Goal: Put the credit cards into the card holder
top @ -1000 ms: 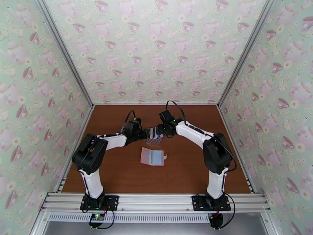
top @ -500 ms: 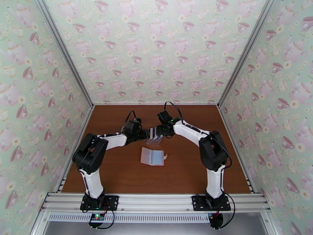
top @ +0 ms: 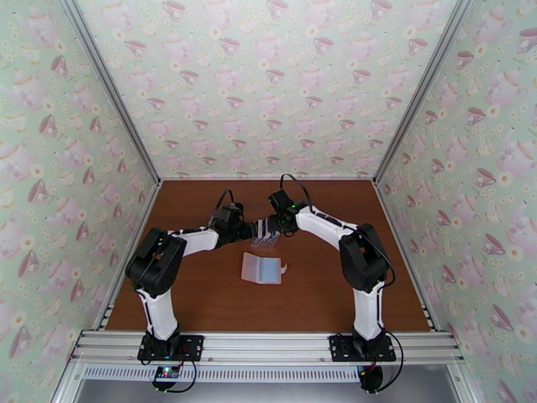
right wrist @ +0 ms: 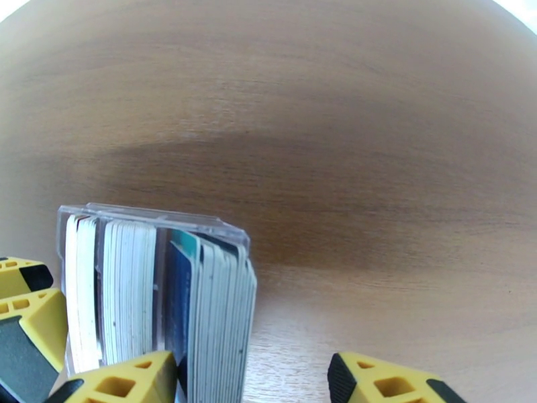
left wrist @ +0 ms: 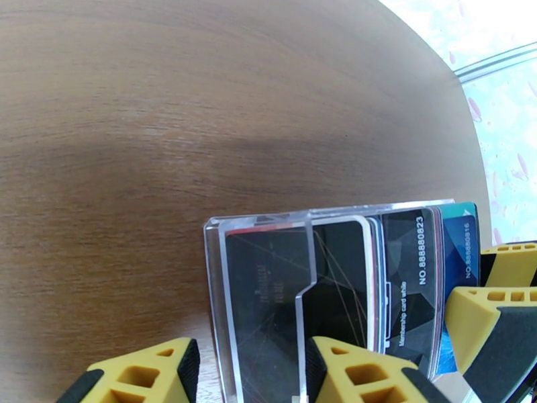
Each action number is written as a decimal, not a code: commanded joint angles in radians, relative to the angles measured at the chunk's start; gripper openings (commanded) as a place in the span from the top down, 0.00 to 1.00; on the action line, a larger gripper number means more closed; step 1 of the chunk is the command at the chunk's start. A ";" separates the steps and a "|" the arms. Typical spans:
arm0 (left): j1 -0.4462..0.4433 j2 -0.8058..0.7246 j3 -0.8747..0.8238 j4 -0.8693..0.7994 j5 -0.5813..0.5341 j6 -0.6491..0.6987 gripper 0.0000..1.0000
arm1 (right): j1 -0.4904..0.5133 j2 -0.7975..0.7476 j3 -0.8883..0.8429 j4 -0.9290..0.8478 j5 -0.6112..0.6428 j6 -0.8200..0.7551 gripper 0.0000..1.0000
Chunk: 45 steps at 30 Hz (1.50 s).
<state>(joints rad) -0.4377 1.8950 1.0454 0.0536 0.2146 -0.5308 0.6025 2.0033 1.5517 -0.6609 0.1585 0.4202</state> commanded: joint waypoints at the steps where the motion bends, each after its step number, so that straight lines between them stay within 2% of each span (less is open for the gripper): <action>1: 0.002 0.017 0.022 -0.024 0.009 0.011 0.51 | -0.006 0.020 0.018 -0.061 0.089 -0.025 0.37; 15: 0.003 0.017 0.028 -0.052 -0.015 0.012 0.51 | -0.006 -0.012 0.031 -0.081 0.118 -0.040 0.38; 32: 0.011 0.034 0.041 -0.077 -0.023 0.013 0.51 | -0.006 -0.042 0.060 -0.101 0.115 -0.047 0.52; 41: 0.013 0.039 0.046 -0.078 -0.022 0.012 0.51 | -0.006 -0.043 0.077 -0.114 0.111 -0.054 0.65; 45: 0.013 0.039 0.046 -0.078 -0.020 0.012 0.51 | -0.007 -0.044 0.086 -0.117 0.104 -0.054 0.66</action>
<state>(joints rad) -0.4320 1.9125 1.0630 -0.0151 0.2020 -0.5304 0.6060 1.9945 1.6043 -0.7422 0.2333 0.3771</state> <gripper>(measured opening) 0.487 0.345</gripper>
